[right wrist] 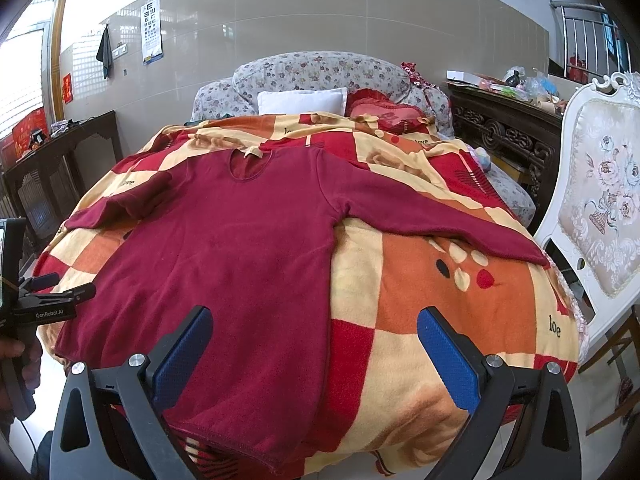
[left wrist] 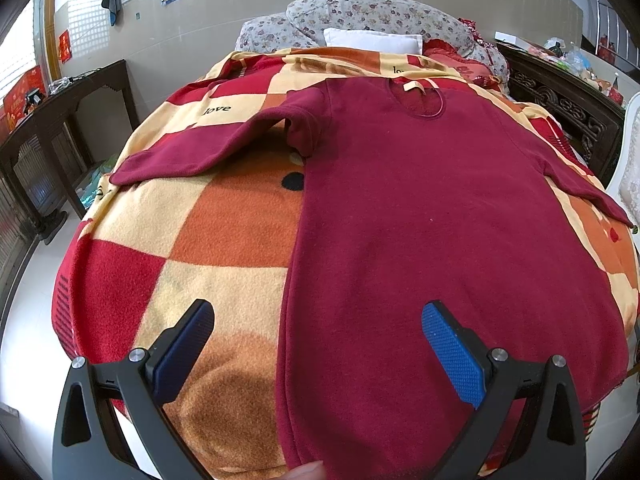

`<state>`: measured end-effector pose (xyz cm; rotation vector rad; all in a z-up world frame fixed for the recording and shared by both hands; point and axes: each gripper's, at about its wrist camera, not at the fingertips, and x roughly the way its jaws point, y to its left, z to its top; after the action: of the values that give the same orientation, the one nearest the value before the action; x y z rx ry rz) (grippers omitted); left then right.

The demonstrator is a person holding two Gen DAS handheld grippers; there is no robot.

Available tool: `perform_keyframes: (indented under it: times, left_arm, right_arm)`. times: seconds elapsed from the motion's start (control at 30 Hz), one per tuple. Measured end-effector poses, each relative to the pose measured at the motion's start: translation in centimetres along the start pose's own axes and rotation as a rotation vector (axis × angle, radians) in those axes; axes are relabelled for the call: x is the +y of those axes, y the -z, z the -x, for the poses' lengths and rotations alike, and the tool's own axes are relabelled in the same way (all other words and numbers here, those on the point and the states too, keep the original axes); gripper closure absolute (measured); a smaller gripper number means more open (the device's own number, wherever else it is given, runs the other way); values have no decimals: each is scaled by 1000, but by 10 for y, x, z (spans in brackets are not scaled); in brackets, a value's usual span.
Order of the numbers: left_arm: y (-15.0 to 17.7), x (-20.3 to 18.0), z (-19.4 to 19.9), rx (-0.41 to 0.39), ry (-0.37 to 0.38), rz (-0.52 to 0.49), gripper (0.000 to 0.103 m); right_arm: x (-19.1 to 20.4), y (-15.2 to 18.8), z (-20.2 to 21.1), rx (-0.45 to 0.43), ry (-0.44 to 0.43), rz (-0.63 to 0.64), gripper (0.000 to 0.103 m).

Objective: Fold small clothes

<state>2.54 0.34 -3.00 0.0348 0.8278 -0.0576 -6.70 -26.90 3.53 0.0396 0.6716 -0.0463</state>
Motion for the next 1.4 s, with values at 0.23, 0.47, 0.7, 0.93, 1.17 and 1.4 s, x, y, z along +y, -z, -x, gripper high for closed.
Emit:
perform_keyframes:
  times: [0.23, 0.47, 0.7, 0.93, 1.17, 1.4]
  left_arm:
    - [0, 0, 0, 1, 0, 2, 0]
    - [0, 0, -1, 1, 1, -1, 0]
    - [-1, 1, -1, 3, 1, 1, 0]
    - [0, 0, -1, 3, 2, 1, 0]
    - [0, 1, -1, 3, 2, 1, 0]
    - [0, 1, -2, 4, 4, 3, 0]
  right_arm:
    - [0, 0, 0, 1, 3, 2, 0]
    - [1, 0, 0, 1, 0, 2, 0]
    - [1, 0, 0, 0, 1, 2, 0]
    - [1, 0, 0, 2, -1, 2, 0]
    - [2, -1, 0, 1, -1, 5, 0]
    - [2, -2, 0, 2, -1, 6, 0]
